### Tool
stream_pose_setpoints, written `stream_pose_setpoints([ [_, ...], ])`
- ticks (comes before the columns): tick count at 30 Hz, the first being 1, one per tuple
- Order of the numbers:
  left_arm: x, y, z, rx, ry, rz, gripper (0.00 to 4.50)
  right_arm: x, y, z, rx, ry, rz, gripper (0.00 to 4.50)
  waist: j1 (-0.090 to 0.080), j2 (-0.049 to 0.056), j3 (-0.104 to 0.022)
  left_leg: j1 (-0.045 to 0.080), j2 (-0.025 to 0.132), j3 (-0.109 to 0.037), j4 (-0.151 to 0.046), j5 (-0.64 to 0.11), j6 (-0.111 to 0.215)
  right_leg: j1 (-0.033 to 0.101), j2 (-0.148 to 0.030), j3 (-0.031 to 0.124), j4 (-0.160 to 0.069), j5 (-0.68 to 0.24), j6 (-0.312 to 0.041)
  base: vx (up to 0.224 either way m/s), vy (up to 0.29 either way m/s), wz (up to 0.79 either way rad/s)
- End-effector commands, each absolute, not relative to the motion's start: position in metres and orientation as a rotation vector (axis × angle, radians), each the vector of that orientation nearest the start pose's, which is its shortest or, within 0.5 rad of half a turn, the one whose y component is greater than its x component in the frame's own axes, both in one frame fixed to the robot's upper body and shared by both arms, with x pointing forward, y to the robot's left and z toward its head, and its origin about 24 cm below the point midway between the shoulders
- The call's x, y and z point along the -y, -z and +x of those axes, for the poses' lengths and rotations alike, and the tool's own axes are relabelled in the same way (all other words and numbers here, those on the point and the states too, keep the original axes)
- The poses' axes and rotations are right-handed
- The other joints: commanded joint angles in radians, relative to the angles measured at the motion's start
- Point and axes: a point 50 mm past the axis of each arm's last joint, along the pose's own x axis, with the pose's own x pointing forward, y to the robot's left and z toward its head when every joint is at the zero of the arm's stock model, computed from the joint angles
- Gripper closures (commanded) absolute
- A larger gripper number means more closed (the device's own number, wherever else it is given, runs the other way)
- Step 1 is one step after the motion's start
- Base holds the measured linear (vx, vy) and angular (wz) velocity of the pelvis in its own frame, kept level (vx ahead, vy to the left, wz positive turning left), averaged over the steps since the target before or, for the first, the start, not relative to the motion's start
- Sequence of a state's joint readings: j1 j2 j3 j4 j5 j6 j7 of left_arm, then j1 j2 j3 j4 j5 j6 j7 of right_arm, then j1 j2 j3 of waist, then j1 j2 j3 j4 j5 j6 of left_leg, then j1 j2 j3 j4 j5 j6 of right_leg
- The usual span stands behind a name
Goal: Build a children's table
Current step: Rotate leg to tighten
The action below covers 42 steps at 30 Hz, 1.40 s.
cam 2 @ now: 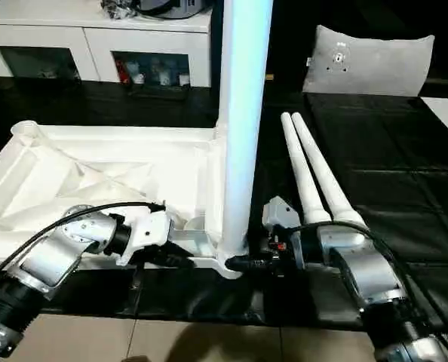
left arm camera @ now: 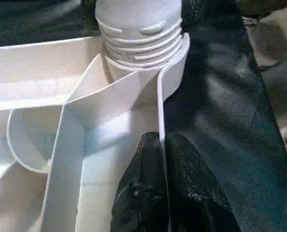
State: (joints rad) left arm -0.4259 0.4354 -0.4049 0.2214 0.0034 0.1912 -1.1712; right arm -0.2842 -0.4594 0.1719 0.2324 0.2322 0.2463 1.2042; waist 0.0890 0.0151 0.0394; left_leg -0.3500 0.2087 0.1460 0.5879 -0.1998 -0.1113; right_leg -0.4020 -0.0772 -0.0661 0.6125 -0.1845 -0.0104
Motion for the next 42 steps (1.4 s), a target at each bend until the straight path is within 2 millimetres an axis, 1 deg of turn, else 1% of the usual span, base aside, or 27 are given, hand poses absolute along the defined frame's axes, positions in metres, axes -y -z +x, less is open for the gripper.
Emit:
stream_pose_setpoints([
  [1,-0.097,-0.055,0.284,-0.361,1.327,0.444,4.5,0.13,-0.047,0.268,-0.321,-1.27,-0.03,1.8,-0.004,-0.009,-0.05,-0.009,0.01,0.016,-0.071,-0.179,0.05,0.057,-0.049,0.038,-0.082,-0.277,-0.19,0.0,0.0,0.0],
  [2,-0.095,-0.055,0.284,-0.363,1.298,0.424,4.5,0.124,-0.045,0.27,-0.322,-1.231,-0.025,1.8,-0.007,-0.01,-0.048,-0.009,0.008,0.015,-0.073,-0.191,0.038,0.055,-0.049,0.036,-0.085,-0.322,-0.171,0.0,0.0,0.0],
  [3,-0.087,-0.056,0.286,-0.36,1.248,0.389,4.5,0.113,-0.042,0.276,-0.322,-1.14,0.0,1.8,-0.014,-0.012,-0.049,-0.013,0.006,0.012,-0.075,-0.191,0.025,0.059,-0.048,0.035,-0.084,-0.349,-0.152,0.0,0.0,0.0],
  [4,-0.082,-0.056,0.287,-0.357,1.222,0.372,4.5,0.107,-0.041,0.281,-0.318,-1.087,0.023,1.8,-0.022,-0.015,-0.048,-0.012,0.005,0.013,-0.076,-0.202,0.021,0.054,-0.047,0.035,-0.09,-0.369,-0.14,0.0,0.0,0.0],
  [6,-0.079,-0.057,0.287,-0.357,1.204,0.36,4.5,0.103,-0.04,0.283,-0.316,-1.052,0.04,1.8,-0.035,-0.013,-0.047,-0.013,0.003,0.011,-0.075,-0.218,0.02,0.053,-0.048,0.035,-0.093,-0.397,-0.133,0.0,0.0,0.0],
  [7,-0.07,-0.058,0.288,-0.352,1.172,0.334,4.5,0.095,-0.041,0.289,-0.302,-0.981,0.078,1.8,-0.042,-0.013,-0.048,-0.013,0.003,0.011,-0.075,-0.218,0.023,0.051,-0.047,0.036,-0.094,-0.396,-0.132,0.0,0.0,0.0],
  [10,-0.056,-0.062,0.292,-0.342,1.099,0.295,4.5,0.083,-0.041,0.298,-0.3,-0.852,0.138,1.8,-0.051,-0.012,-0.049,-0.015,0.003,0.011,-0.074,-0.202,0.025,0.05,-0.048,0.036,-0.094,-0.375,-0.14,0.0,0.0,0.0],
  [11,-0.044,-0.064,0.295,-0.328,1.03,0.27,4.5,0.076,-0.041,0.306,-0.296,-0.732,0.17,1.8,-0.052,-0.012,-0.05,-0.014,0.003,0.012,-0.072,-0.195,0.026,0.05,-0.046,0.036,-0.093,-0.359,-0.143,0.0,0.0,0.0],
  [12,-0.041,-0.065,0.296,-0.325,1.008,0.264,4.5,0.074,-0.041,0.308,-0.296,-0.693,0.18,1.8,-0.052,-0.011,-0.05,-0.013,0.002,0.012,-0.073,-0.187,0.025,0.048,-0.047,0.036,-0.094,-0.349,-0.148,0.0,0.0,0.0],
  [13,-0.035,-0.065,0.297,-0.318,0.99,0.256,4.5,0.071,-0.043,0.311,-0.275,-0.666,0.158,1.8,-0.051,-0.014,-0.053,-0.014,0.003,0.013,-0.071,-0.167,0.028,0.049,-0.046,0.037,-0.091,-0.316,-0.15,0.0,0.0,0.0],
  [16,-0.025,-0.067,0.296,-0.296,0.979,0.253,4.5,0.065,-0.045,0.31,-0.239,-0.686,0.163,1.8,-0.044,-0.012,-0.056,-0.014,0.003,0.015,-0.068,-0.136,0.043,0.053,-0.045,0.039,-0.085,-0.232,-0.166,0.0,0.0,0.0],
  [17,-0.023,-0.068,0.296,-0.291,0.984,0.254,4.5,0.065,-0.045,0.309,-0.236,-0.694,0.157,1.45,-0.042,-0.01,-0.057,-0.016,0.002,0.015,-0.067,-0.113,0.053,0.056,-0.044,0.039,-0.08,-0.186,-0.175,0.0,0.0,0.0],
  [19,-0.023,-0.068,0.295,-0.289,1.0,0.276,4.5,0.071,-0.046,0.309,-0.217,-0.685,0.157,1.1,-0.04,-0.009,-0.059,-0.017,0.002,0.015,-0.065,-0.087,0.064,0.058,-0.043,0.039,-0.074,-0.13,-0.188,0.0,0.0,0.0],
  [20,-0.025,-0.067,0.295,-0.295,1.002,0.291,4.5,0.076,-0.047,0.309,-0.204,-0.677,0.146,1.07,-0.038,0.0,-0.058,-0.017,0.003,0.014,-0.065,-0.083,0.066,0.059,-0.044,0.039,-0.072,-0.113,-0.196,0.0,0.0,0.0],
  [21,-0.03,-0.065,0.295,-0.304,1.001,0.316,4.5,0.083,-0.047,0.309,-0.19,-0.672,0.126,0.96,-0.039,-0.006,-0.058,-0.016,0.003,0.016,-0.065,-0.096,0.07,0.059,-0.044,0.039,-0.074,-0.114,-0.198,0.0,0.0,0.0],
  [22,-0.032,-0.063,0.295,-0.307,1.001,0.333,4.5,0.086,-0.048,0.309,-0.181,-0.679,0.112,0.96,-0.037,-0.007,-0.058,-0.016,0.003,0.016,-0.065,-0.1,0.07,0.061,-0.045,0.039,-0.075,-0.12,-0.198,0.0,0.0,0.0],
  [24,-0.035,-0.062,0.296,-0.311,0.999,0.347,4.5,0.089,-0.048,0.308,-0.17,-0.695,0.104,0.61,-0.034,-0.003,-0.055,-0.015,0.004,0.017,-0.067,-0.115,0.069,0.06,-0.046,0.039,-0.078,-0.15,-0.195,0.0,0.0,0.0],
  [26,-0.043,-0.059,0.297,-0.318,1.006,0.376,4.5,0.103,-0.05,0.306,-0.15,-0.738,0.067,0.57,-0.031,-0.004,-0.055,-0.015,0.004,0.017,-0.067,-0.134,0.069,0.06,-0.045,0.039,-0.081,-0.173,-0.187,0.0,0.0,0.0],
  [27,-0.048,-0.057,0.298,-0.325,1.011,0.378,4.5,0.112,-0.051,0.305,-0.145,-0.765,0.04,0.36,-0.03,-0.005,-0.054,-0.016,0.004,0.017,-0.066,-0.136,0.071,0.061,-0.046,0.039,-0.081,-0.179,-0.185,0.0,0.0,0.0],
  [28,-0.048,-0.057,0.298,-0.325,1.011,0.378,4.5,0.112,-0.051,0.305,-0.145,-0.765,0.04,0.25,-0.029,-0.005,-0.054,-0.016,0.004,0.017,-0.067,-0.138,0.072,0.061,-0.046,0.038,-0.082,-0.185,-0.185,0.0,0.0,0.0],
  [29,-0.055,-0.055,0.297,-0.337,1.038,0.391,4.5,0.129,-0.053,0.304,-0.144,-0.807,-0.011,0.19,-0.028,-0.006,-0.053,-0.016,0.004,0.018,-0.066,-0.137,0.073,0.06,-0.047,0.039,-0.083,-0.19,-0.184,0.0,0.0,0.0],
  [31,-0.062,-0.053,0.295,-0.351,1.088,0.408,4.5,0.143,-0.055,0.303,-0.151,-0.842,-0.056,0.07,-0.026,-0.006,-0.055,-0.017,0.004,0.017,-0.063,-0.134,0.084,0.061,-0.047,0.039,-0.081,-0.186,-0.186,0.0,0.0,0.0],
  [33,-0.063,-0.053,0.293,-0.356,1.11,0.413,4.5,0.146,-0.056,0.302,-0.156,-0.856,-0.069,0.07,-0.025,-0.006,-0.054,-0.017,0.005,0.017,-0.064,-0.132,0.09,0.06,-0.047,0.038,-0.08,-0.182,-0.191,0.0,0.0,0.0],
  [36,-0.076,-0.049,0.285,-0.382,1.251,0.468,4.5,0.167,-0.062,0.293,-0.202,-1.029,-0.132,0.07,-0.021,-0.006,-0.055,-0.014,0.007,0.016,-0.062,-0.139,0.101,0.061,-0.046,0.038,-0.079,-0.183,-0.201,0.0,0.0,0.0],
  [39,-0.081,-0.049,0.28,-0.378,1.339,0.494,4.5,0.172,-0.064,0.291,-0.204,-1.08,-0.188,0.07,-0.016,-0.011,-0.052,-0.014,0.009,0.018,-0.063,-0.141,0.103,0.058,-0.047,0.038,-0.079,-0.19,-0.211,0.0,0.0,0.0],
  [41,-0.083,-0.049,0.278,-0.379,1.373,0.507,4.5,0.174,-0.065,0.29,-0.205,-1.113,-0.208,0.07,-0.015,-0.01,-0.053,-0.014,0.009,0.017,-0.064,-0.144,0.098,0.057,-0.049,0.037,-0.078,-0.206,-0.207,0.0,0.0,0.0],
  [42,-0.087,-0.049,0.274,-0.387,1.431,0.516,4.5,0.175,-0.065,0.285,-0.225,-1.184,-0.221,0.07,-0.012,-0.008,-0.053,-0.011,0.01,0.017,-0.064,-0.149,0.098,0.056,-0.049,0.037,-0.079,-0.215,-0.206,0.0,0.0,0.0],
])
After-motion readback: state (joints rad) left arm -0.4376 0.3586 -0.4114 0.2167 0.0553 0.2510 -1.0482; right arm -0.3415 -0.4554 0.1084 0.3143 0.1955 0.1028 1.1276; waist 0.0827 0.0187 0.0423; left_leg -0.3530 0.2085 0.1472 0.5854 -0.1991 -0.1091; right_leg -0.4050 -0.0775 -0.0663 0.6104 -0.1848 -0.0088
